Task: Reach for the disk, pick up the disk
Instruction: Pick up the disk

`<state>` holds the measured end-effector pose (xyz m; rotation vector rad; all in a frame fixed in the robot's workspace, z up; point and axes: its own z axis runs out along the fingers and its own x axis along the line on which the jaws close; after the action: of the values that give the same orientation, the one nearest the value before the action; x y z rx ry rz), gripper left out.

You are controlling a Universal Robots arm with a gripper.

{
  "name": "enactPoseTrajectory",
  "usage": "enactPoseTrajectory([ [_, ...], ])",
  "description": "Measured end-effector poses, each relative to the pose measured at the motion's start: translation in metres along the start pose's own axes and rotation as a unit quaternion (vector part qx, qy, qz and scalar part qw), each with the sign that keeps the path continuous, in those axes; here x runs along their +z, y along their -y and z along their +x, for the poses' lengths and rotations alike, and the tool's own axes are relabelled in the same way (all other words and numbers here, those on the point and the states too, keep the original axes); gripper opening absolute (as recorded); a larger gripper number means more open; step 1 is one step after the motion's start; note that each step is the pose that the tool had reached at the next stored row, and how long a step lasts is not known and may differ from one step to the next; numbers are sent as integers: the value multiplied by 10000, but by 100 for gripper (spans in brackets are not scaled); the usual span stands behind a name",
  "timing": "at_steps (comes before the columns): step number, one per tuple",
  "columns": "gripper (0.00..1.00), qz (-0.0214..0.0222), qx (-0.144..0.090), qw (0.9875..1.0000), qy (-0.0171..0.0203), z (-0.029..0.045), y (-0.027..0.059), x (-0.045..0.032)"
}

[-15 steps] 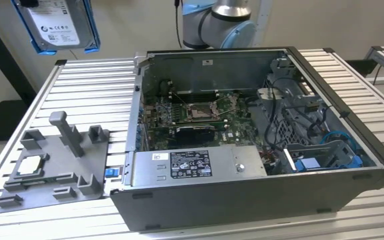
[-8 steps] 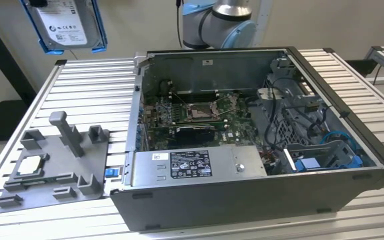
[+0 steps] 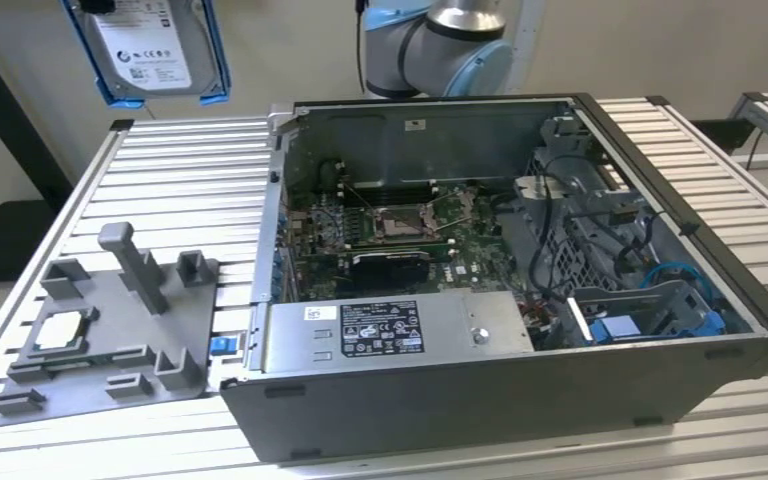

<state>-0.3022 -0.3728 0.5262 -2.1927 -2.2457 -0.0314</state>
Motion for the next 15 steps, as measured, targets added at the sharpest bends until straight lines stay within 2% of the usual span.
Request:
enactPoseTrajectory([
  [15,0,5,0,10000,0,-6,-267,3],
])
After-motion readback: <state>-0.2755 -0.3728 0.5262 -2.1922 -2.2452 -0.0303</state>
